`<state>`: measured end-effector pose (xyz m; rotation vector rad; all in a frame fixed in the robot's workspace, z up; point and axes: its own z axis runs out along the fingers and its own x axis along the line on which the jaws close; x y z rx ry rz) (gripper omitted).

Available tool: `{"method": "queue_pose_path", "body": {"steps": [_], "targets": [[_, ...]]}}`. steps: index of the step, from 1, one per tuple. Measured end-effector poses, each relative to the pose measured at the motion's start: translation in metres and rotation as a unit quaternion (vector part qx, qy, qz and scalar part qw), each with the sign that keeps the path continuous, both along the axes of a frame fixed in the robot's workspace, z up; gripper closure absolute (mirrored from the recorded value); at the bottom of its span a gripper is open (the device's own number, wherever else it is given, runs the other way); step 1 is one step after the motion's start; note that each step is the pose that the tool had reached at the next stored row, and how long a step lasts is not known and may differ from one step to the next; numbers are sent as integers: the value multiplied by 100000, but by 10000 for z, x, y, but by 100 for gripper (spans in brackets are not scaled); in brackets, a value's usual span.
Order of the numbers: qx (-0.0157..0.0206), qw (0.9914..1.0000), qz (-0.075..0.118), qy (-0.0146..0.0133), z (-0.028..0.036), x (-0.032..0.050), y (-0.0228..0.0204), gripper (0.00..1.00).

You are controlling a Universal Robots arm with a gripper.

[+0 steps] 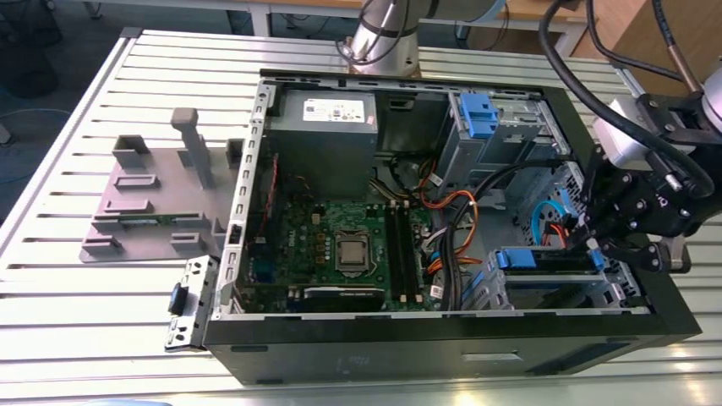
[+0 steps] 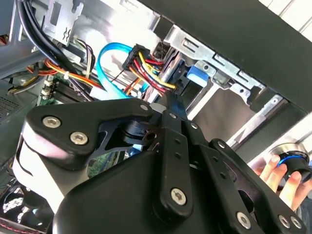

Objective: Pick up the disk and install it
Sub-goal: 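Insert the first disk wire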

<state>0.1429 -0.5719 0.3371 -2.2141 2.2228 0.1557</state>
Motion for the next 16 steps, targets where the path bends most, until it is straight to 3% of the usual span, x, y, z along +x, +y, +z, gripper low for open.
{"method": "queue_pose_path", "body": {"steps": [10, 16], "targets": [[172, 99999, -2, 270, -62, 29, -3, 89], [185, 99999, 5, 268, 3, 48, -3, 89]]}}
